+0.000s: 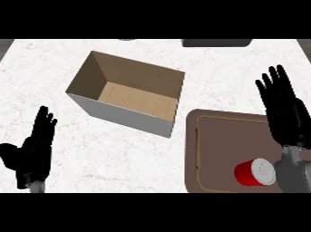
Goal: Pick the can from the tray and place it in the cardboard box
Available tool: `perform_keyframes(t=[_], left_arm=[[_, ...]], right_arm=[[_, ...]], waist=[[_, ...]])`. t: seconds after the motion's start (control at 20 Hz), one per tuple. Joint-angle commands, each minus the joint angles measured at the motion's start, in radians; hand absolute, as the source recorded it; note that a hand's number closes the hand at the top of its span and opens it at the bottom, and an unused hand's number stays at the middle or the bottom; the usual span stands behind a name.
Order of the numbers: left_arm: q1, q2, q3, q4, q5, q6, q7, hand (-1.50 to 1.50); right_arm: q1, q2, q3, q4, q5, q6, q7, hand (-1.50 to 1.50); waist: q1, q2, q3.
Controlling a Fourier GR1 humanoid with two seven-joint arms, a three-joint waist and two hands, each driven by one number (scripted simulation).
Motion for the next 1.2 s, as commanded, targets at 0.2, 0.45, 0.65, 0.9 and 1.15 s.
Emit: perform_keyframes(t=[0.2,0.45,0.65,0.9,1.15], left_arm=[[-0.028,0.137,-0.033,0.011,-0.136,-0.036,0.007,0.00],[-0.019,0.165,-0.053,0.025,-0.143,-0.082,0.014,0.00],[-0.049,0.147,-0.085,0.014,-0.174,-0.086,0.040,0.00],[-0.036,0.161,-0.053,0.026,-0.143,-0.124,0.024,0.00],[-0.055,0.169,-0.067,-0.029,-0.163,-0.112,0.075,0.00]], right_arm=[[-0.022,-0.120,-0.079,-0.155,0.280,-0.243,-0.101,-1.50],[0.142,-0.127,-0.135,-0.034,0.546,-0.557,-0.008,-1.50],[0.315,0.020,-0.020,-0.266,0.674,-0.693,-0.031,-1.50],[0.513,-0.159,0.065,-0.375,0.873,-0.504,0.222,-1.50],[0.609,-0.292,0.109,-0.465,0.991,-0.280,0.463,-1.50]], waist=[[-0.034,-0.020,-0.007],[-0.051,-0.010,-0.010],[-0.024,-0.012,-0.006],[-0.022,-0.011,-0.010],[-0.009,-0.009,-0.012]])
